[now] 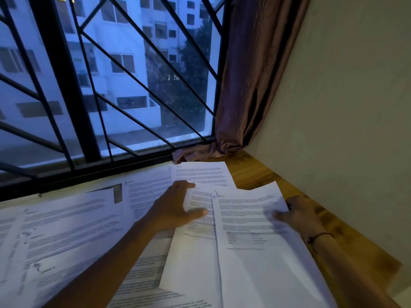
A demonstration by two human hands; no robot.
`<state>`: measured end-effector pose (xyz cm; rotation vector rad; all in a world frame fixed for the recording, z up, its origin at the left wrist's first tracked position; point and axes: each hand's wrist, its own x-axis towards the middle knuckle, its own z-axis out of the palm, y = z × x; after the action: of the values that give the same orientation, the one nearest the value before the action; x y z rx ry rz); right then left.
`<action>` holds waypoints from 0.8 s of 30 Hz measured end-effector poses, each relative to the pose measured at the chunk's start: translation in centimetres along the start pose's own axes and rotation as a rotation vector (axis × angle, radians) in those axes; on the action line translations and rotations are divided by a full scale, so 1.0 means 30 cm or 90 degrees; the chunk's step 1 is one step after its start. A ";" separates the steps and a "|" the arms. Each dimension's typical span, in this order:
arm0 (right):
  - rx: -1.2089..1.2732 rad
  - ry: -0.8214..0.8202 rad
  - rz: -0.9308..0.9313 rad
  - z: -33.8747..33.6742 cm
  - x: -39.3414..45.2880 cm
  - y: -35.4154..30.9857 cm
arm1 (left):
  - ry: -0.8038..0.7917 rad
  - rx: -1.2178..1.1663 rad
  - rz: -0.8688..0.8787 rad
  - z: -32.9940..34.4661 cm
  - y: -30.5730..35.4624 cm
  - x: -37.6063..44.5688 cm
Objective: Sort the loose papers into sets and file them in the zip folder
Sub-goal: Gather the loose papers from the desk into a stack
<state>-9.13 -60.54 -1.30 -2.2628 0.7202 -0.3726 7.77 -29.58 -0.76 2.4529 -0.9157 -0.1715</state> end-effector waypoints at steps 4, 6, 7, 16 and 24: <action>0.076 -0.033 -0.015 0.048 -0.004 -0.003 | 0.063 -0.183 -0.090 -0.025 -0.042 0.041; 0.080 -0.058 -0.020 0.077 -0.020 -0.037 | 0.066 -0.259 -0.119 -0.030 -0.048 0.051; 0.085 -0.064 -0.026 0.094 -0.022 -0.052 | 0.063 -0.283 -0.126 -0.031 -0.043 0.053; 0.213 -0.146 0.000 0.130 -0.071 -0.167 | 0.023 -0.379 -0.100 0.030 0.031 0.092; 0.432 -0.183 0.092 0.078 -0.051 -0.176 | -0.001 -0.662 -0.131 -0.029 0.062 0.087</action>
<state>-7.24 -55.25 0.75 -1.5694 0.5034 -0.1765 8.94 -32.07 1.09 1.5507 -0.3876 -0.5591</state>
